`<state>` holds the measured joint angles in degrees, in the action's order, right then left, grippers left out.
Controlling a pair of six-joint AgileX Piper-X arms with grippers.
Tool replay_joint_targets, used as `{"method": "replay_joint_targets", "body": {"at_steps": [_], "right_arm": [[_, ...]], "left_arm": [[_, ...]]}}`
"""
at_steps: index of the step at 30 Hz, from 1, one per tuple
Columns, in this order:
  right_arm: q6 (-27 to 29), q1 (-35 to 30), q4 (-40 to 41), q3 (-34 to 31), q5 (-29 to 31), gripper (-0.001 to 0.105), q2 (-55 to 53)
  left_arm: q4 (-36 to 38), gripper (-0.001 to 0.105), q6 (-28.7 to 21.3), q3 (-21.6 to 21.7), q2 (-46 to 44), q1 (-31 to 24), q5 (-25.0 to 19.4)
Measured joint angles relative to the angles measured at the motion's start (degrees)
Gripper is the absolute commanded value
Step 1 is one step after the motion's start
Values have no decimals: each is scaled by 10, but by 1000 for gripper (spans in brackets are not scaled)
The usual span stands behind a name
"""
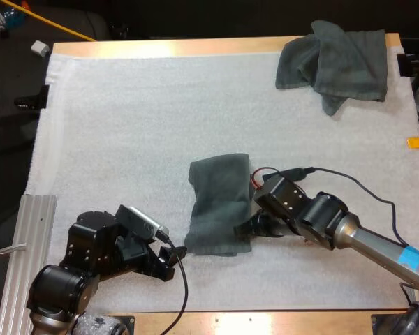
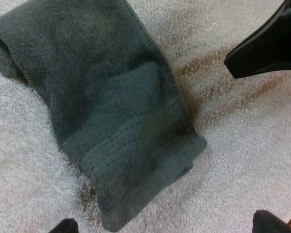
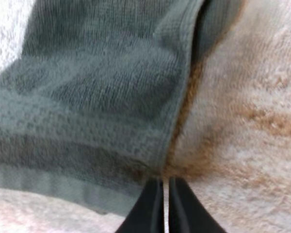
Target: Pick towel from pile, fold and stack
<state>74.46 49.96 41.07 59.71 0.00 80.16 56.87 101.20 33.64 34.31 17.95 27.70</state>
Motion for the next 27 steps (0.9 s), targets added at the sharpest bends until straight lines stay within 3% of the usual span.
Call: {"method": "replay_joint_targets", "body": {"at_steps": [3, 9, 15, 27], "right_arm": [[-7, 0, -2, 0, -9, 5, 3], [-22, -1, 28, -11, -10, 53, 5], [-54, -8, 16, -56, -11, 52, 5], [-117, -13, -115, -106, -82, 51, 41]], "left_arm": [[0, 68, 0, 0, 0, 0, 0], [0, 68, 0, 0, 0, 0, 0], [0, 68, 0, 0, 0, 0, 0], [0, 68, 0, 0, 0, 0, 1]]}}
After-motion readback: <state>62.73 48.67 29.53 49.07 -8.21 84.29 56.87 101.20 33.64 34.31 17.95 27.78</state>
